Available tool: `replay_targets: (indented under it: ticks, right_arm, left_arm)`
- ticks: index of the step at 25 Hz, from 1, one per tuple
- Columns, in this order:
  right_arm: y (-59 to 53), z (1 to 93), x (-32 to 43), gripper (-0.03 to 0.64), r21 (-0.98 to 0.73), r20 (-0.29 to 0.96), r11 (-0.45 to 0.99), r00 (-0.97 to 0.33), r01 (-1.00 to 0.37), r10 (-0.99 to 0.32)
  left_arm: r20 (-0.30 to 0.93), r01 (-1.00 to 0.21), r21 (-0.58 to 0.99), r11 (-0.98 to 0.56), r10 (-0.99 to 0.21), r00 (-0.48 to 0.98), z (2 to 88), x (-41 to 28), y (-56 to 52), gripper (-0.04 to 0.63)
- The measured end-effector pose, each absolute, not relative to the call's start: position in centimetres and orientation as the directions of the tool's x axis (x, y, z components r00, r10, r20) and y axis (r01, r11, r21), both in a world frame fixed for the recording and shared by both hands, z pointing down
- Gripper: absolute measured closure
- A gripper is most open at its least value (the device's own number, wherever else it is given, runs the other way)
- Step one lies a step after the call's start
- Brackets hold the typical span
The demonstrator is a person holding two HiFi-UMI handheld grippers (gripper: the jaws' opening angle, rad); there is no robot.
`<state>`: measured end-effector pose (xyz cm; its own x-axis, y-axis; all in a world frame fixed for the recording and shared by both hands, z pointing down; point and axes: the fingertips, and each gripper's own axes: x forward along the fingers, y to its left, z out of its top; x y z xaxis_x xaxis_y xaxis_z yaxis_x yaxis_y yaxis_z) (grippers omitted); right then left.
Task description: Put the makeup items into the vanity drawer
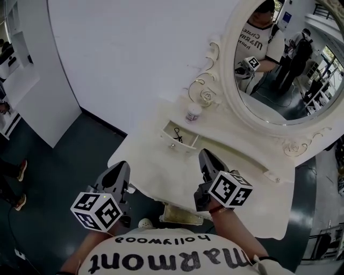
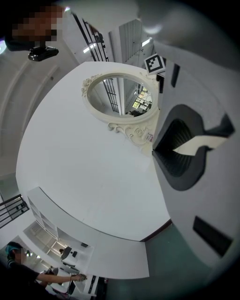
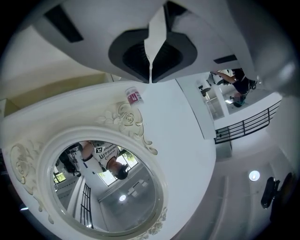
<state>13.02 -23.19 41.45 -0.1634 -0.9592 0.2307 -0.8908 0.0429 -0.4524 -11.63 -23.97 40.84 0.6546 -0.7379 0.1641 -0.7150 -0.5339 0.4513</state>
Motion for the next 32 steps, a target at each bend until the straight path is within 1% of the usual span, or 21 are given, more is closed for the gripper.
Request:
replay_targets:
  ticks: [15,32]
  right_arm:
    - [-18.9,42.2,14.8,0.58,-0.416,0.286,0.131,-0.266,-0.9,-0.92]
    - [-14.5,44.2,14.7,0.58,-0.393,0.344,0.159,-0.305,-0.906,-0.888]
  left_arm:
    - [0.192,-0.758,0.484,-0.437,-0.792,0.579,41.4,-8.7,-17.7,0.588]
    - [0.206,-0.774,0.489,-0.402,-0.809,0.55,42.2,-8.1,-13.0,0.588]
